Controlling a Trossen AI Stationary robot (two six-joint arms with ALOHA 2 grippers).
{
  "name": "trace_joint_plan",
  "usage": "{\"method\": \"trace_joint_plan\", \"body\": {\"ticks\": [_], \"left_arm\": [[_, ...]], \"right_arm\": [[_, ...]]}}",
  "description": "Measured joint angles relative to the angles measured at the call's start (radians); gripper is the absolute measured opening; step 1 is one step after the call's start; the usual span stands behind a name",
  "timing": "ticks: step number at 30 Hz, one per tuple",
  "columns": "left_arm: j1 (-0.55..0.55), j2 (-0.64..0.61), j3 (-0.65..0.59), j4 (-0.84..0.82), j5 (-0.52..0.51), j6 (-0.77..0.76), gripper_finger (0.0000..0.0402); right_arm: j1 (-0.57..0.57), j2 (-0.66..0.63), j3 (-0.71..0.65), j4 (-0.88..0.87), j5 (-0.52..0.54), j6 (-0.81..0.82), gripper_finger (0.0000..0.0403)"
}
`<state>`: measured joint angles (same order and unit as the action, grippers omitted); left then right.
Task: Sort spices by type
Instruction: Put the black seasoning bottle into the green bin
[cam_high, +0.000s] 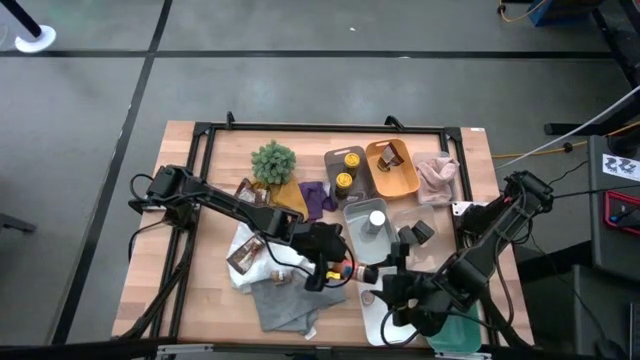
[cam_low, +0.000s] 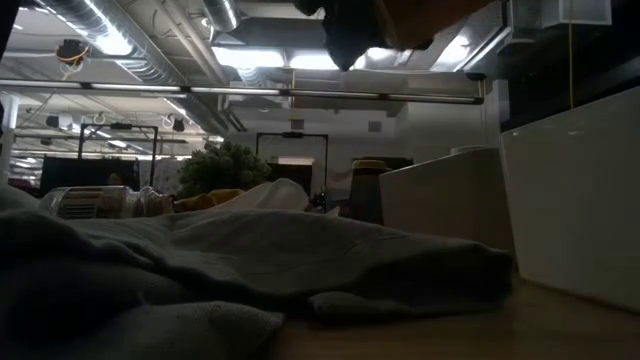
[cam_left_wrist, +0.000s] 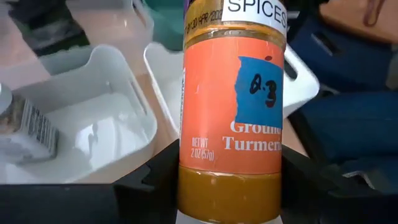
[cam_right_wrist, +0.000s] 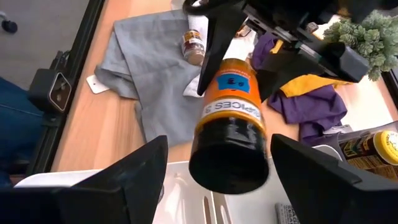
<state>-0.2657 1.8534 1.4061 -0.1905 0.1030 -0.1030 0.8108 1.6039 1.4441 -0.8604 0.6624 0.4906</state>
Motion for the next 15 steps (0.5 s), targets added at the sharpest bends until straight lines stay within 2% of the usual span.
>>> {"method": "trace_joint_plan", "body": {"ticks": [15], "left_arm": [[0.0, 0.0, 0.0, 0.123, 0.018, -0.024, 0.0186]], "right_arm": [[0.0, 0.0, 0.0, -0.001, 0.053, -0.002, 0.0282]]}}
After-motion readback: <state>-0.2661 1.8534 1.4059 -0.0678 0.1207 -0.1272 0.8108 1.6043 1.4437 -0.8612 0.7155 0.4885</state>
